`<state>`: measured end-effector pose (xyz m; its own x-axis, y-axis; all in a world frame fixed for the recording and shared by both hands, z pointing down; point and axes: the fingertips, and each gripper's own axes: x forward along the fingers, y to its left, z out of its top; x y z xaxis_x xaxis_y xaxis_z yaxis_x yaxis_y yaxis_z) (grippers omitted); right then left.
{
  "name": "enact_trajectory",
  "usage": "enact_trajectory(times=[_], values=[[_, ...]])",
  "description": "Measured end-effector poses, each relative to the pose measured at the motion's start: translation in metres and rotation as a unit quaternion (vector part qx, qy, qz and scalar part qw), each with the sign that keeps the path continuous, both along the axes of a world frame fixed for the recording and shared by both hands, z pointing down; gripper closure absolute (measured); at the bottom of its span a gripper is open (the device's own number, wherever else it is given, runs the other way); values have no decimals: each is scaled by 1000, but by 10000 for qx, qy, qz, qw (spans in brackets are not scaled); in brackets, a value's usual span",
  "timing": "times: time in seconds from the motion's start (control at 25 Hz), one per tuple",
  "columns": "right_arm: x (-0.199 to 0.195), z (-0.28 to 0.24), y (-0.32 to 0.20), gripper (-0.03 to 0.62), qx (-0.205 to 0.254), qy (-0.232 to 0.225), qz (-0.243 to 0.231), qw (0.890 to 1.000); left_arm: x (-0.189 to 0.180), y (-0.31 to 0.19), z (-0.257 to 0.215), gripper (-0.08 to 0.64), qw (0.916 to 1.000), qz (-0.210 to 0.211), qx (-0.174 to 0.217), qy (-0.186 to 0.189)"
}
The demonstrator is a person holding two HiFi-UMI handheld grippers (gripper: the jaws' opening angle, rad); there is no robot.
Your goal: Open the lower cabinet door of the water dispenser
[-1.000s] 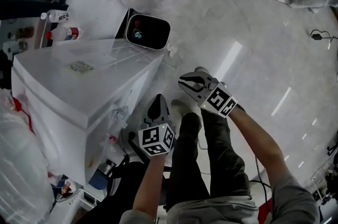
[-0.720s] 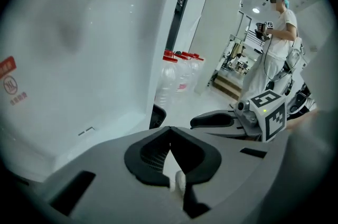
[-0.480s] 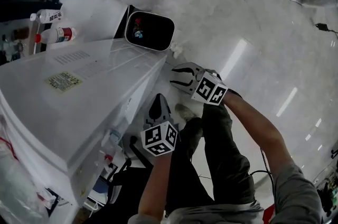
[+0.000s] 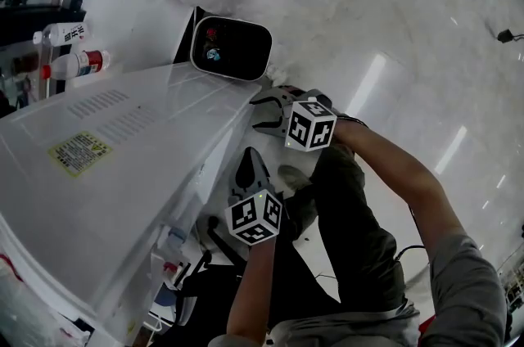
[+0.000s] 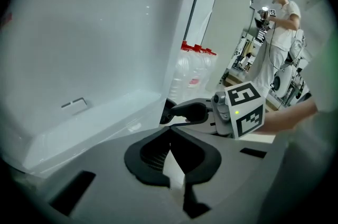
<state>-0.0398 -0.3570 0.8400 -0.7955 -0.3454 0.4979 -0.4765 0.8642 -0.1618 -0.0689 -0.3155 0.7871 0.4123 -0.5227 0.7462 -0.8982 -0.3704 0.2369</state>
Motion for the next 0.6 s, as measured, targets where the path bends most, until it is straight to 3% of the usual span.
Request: enact_trajectory(times=[0.28,0.6], values=[[-17,15,-13,362,394,275,-569,9972,2,2,10,551,10000,-49,0,56],[-26,16,-27,367,786,302,-612,9946,-2,-1,16,551,9998,-186,-31,104]])
